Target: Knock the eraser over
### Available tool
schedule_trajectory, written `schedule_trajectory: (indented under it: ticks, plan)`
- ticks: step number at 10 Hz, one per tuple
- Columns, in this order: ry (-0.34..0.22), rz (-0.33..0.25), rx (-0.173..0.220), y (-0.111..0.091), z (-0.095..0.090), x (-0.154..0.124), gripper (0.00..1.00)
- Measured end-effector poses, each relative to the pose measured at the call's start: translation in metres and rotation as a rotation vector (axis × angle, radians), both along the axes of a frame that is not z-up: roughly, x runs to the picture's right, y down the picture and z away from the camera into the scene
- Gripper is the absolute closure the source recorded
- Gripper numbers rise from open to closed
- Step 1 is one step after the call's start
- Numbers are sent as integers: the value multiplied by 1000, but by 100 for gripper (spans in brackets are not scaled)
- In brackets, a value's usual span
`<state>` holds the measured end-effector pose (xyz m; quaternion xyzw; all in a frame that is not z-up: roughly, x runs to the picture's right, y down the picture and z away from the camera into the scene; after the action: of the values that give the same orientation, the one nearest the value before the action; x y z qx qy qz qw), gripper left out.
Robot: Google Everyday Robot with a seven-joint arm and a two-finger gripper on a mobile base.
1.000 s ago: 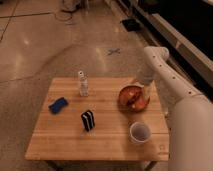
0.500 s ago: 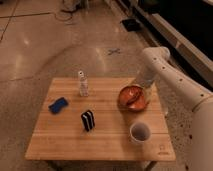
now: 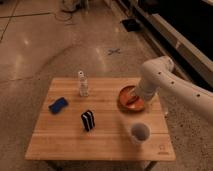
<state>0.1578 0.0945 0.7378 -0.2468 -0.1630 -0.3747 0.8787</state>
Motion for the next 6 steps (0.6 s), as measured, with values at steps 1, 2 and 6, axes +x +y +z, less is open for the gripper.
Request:
schedule_trajectory:
  ticks: [1,2,6]
  plan:
    - [-22,-62,11,19,-14,-12,20]
    - [-40,-99,14,27,-23,-23,20]
    - [-122,-193,30,40,-58,-56,20]
